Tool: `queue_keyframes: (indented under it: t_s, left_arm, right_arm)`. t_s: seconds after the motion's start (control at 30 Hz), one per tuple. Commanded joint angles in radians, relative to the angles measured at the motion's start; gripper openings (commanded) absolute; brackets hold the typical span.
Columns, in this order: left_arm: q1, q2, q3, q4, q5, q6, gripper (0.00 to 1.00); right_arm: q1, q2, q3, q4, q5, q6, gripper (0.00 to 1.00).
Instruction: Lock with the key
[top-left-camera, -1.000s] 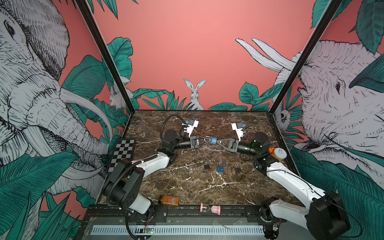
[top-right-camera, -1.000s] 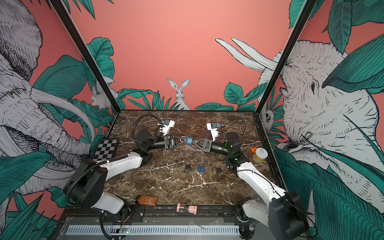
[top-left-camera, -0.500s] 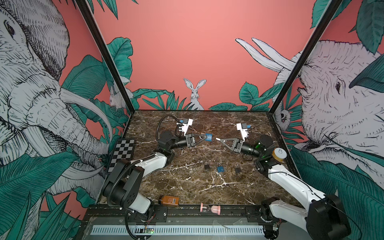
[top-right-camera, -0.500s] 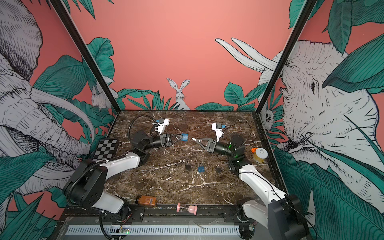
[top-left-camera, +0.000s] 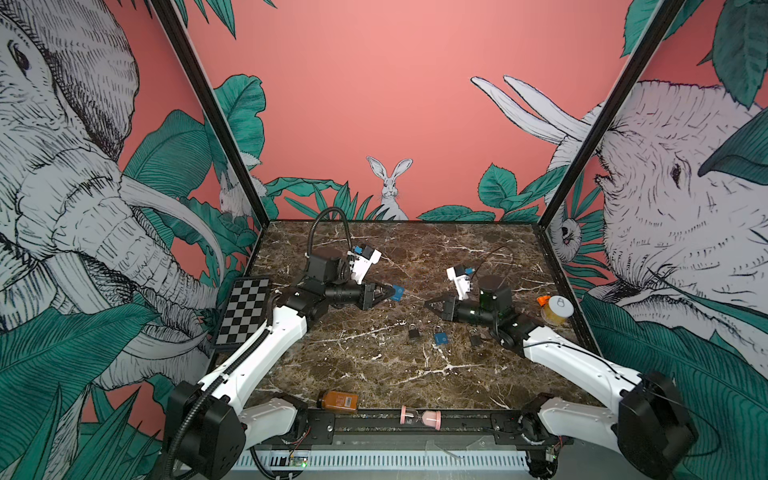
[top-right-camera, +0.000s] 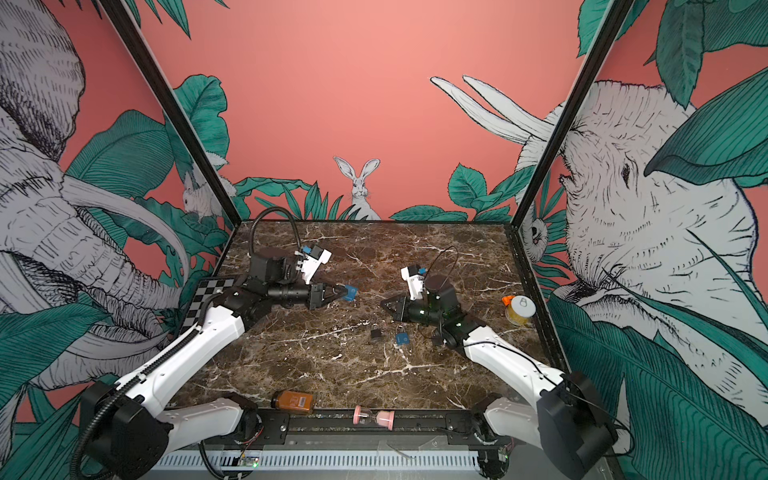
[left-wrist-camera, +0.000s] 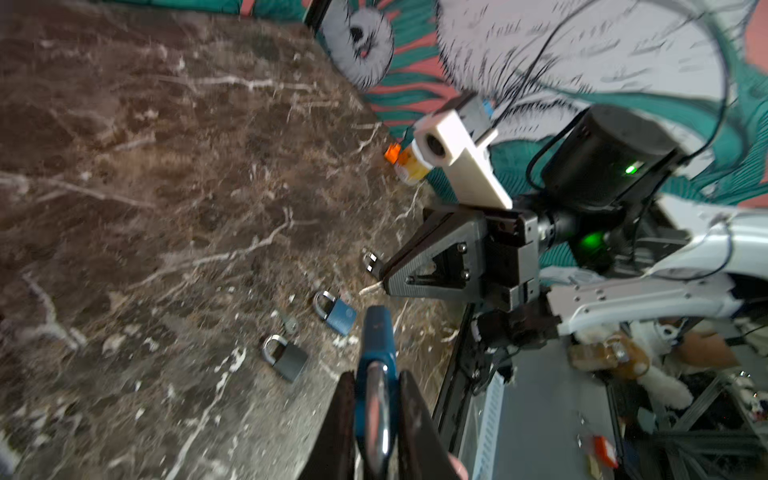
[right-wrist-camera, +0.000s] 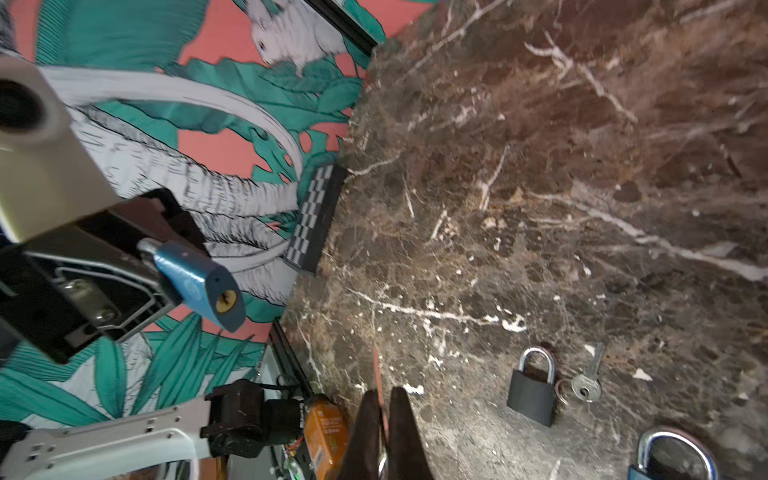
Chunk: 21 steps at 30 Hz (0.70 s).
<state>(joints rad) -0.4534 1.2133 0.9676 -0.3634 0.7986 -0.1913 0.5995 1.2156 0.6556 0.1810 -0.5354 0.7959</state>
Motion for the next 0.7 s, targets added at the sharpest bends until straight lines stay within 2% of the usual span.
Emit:
queue_keyframes:
  t_s: [0.0, 0.07, 0.47, 0.67]
  left_arm:
    - [-0.018, 0.054, 0.034, -0.348, -0.032, 0.245, 0.0]
    - [-0.041, 0.088, 0.049, -0.379, -0.071, 0.274, 0.0]
    - [-0.081, 0.318, 0.161, -0.497, -0.132, 0.341, 0.0]
    - [-0.099, 0.447, 0.206, -0.513, -0.166, 0.351, 0.0]
  right_arm:
    - [0.036, 0.04, 0.019, 0.02, 0.095, -0.018, 0.0]
    - [0.063, 0.062, 0.018, 0.029, 0.129, -0.01, 0.0]
    - [0.238, 0.164, -0.031, 0.126, 0.373, 0.078, 0.0]
    - [0.281, 0.231, -0.019, 0.161, 0.415, 0.105, 0.0]
